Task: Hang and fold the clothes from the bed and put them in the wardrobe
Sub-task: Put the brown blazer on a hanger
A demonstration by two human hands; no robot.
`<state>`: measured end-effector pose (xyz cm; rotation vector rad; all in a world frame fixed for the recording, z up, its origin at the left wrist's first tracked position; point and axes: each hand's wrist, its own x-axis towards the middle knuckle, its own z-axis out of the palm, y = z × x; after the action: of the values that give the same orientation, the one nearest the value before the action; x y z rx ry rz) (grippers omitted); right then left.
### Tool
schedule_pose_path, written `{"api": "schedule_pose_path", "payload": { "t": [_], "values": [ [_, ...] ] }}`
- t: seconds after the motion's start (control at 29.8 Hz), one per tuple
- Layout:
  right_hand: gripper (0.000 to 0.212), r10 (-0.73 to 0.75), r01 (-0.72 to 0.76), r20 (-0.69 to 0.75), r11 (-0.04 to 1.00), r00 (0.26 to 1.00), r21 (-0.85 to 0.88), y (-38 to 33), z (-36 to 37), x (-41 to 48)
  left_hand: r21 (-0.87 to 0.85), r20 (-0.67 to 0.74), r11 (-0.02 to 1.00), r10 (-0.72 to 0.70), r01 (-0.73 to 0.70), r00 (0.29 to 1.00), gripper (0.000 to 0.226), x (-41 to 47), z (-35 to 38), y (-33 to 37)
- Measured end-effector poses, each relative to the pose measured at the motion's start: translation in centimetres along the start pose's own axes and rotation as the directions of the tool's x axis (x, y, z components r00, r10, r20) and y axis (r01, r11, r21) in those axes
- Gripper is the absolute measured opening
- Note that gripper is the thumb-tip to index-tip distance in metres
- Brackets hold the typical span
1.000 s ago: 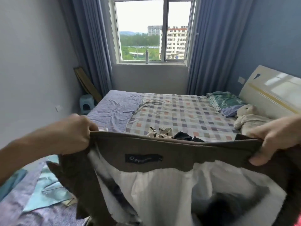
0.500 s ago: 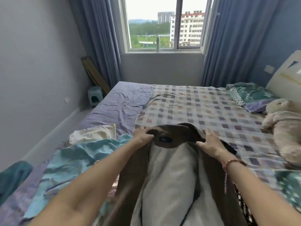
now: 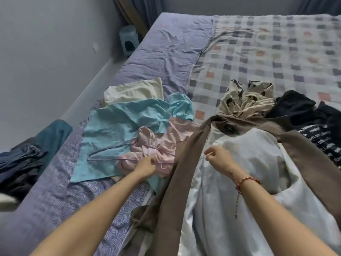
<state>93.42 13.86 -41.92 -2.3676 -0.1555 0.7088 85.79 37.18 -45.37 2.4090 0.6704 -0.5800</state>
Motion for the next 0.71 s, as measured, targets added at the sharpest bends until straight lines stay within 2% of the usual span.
{"api": "schedule_pose_path", "payload": {
  "t": [0.1, 0.17, 0.24, 0.3, 0.37, 0.44, 0.47, 0.54, 0.64, 0.71],
  "values": [
    [0.029, -0.037, 0.041, 0.090, 0.998, 0.995, -0.041, -2.5, 4.9, 3.3, 0.064, -0.028, 0.996, -0.063, 0.065, 0.998, 0.023, 4.4, 1.1, -4.6],
    [0.032, -0.057, 0.056, 0.080, 0.998, 0.995, 0.008, -3.9, 6.3, 4.1, 0.090, -0.047, 0.995, -0.033, 0.037, 0.998, 0.018, 6.5, 1.4, -6.1],
    [0.034, -0.096, 0.093, 0.071, 0.995, 0.993, 0.037, -5.5, 8.4, 5.7, 0.128, -0.104, 0.992, 0.007, 0.006, 0.995, 0.033, 8.2, 0.9, -7.2],
    [0.036, -0.162, 0.160, 0.106, 0.987, 0.981, 0.029, -7.3, 10.7, 6.4, 0.167, -0.207, 0.984, -0.033, 0.068, 0.978, 0.045, 9.1, 0.0, -8.9],
    [0.037, -0.195, 0.192, 0.143, 0.981, 0.970, 0.032, -8.3, 12.7, 6.8, 0.225, -0.190, 0.967, -0.073, 0.115, 0.979, 0.050, 9.7, -1.1, -10.9],
    [0.036, -0.180, 0.195, 0.190, 0.979, 0.965, -0.062, -9.8, 15.0, 9.7, 0.280, -0.159, 0.949, -0.100, 0.142, 0.982, 0.052, 12.7, -2.7, -13.9],
    [0.035, -0.168, 0.201, 0.191, 0.965, 0.967, -0.170, -10.2, 15.4, 10.5, 0.332, -0.129, 0.934, -0.093, 0.132, 0.987, 0.052, 13.7, -3.2, -14.7],
    [0.034, -0.160, 0.216, 0.177, 0.902, 0.971, -0.374, -10.7, 17.1, 12.7, 0.416, -0.086, 0.903, -0.079, 0.108, 0.993, 0.051, 16.0, -4.1, -16.4],
    [0.038, -0.108, 0.205, 0.199, 0.794, 0.974, -0.572, -10.9, 18.9, 13.9, 0.544, -0.068, 0.839, 0.002, 0.035, 0.998, 0.044, 17.3, -5.0, -17.1],
    [0.038, -0.196, 0.219, 0.109, 0.727, 0.975, -0.651, -11.6, 19.7, 14.5, 0.618, -0.079, 0.786, 0.064, -0.001, 0.995, 0.032, 17.3, -5.9, -17.9]
  ]
}}
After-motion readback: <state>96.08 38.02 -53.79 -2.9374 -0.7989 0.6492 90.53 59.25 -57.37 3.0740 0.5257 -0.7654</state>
